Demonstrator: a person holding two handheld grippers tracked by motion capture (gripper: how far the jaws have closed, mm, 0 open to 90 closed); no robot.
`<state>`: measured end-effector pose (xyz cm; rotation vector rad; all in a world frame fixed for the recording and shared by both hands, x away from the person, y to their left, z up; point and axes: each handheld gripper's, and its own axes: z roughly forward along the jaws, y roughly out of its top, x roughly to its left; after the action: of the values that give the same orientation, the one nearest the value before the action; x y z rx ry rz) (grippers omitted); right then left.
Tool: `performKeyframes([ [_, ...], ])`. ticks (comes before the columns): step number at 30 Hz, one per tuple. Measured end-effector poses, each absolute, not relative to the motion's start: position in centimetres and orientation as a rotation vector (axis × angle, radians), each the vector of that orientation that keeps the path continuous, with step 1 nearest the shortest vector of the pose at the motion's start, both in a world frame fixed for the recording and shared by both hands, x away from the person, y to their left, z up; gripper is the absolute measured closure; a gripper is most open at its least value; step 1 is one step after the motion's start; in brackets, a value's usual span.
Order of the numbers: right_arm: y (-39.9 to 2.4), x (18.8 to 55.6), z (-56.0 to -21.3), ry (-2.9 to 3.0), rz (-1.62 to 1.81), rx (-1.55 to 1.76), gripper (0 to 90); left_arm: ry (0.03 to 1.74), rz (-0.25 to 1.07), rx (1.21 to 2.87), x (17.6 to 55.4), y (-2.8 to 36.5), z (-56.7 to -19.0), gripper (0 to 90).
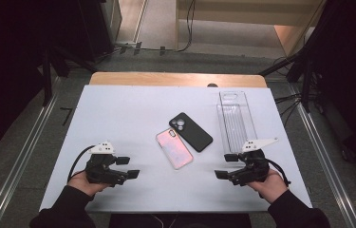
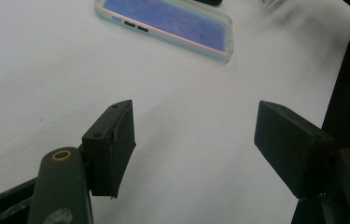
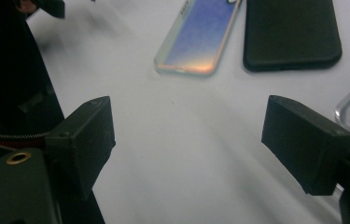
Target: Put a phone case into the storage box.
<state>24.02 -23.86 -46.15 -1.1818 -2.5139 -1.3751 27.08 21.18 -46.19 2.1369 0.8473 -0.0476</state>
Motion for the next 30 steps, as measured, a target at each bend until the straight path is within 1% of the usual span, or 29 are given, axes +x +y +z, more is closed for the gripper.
performKeyframes([
  [5,-22.9,24.2,-45.7,-2.536,-1.381,-1.191,15.3,0.841,-0.049,2.141,27.1,21.2,-46.2,29.5],
  [12,-21.4,24.6,-45.2,-2.529,-1.401,-1.306,15.2,0.839,-0.048,2.142,27.1,21.2,-46.1,29.5],
  [22,-19.9,25.4,-45.4,-2.532,-1.404,-1.327,14.3,0.835,-0.051,2.142,27.1,21.2,-46.1,29.5],
  [24,-19.4,25.7,-45.5,-2.547,-1.398,-1.303,6.9,0.835,-0.051,2.142,27.1,21.2,-46.1,29.5],
  [25,-19.4,25.7,-45.5,-2.547,-1.398,-1.303,6.9,0.835,-0.051,2.142,27.1,21.2,-46.1,29.5],
  [26,-19.2,25.8,-45.5,-2.536,-1.405,-1.294,0.0,0.835,-0.052,2.143,27.1,21.2,-46.1,29.5],
  [30,-18.4,26.2,-45.3,-2.557,-1.413,-1.300,0.0,0.834,-0.053,2.143,27.1,21.2,-46.1,29.5],
])
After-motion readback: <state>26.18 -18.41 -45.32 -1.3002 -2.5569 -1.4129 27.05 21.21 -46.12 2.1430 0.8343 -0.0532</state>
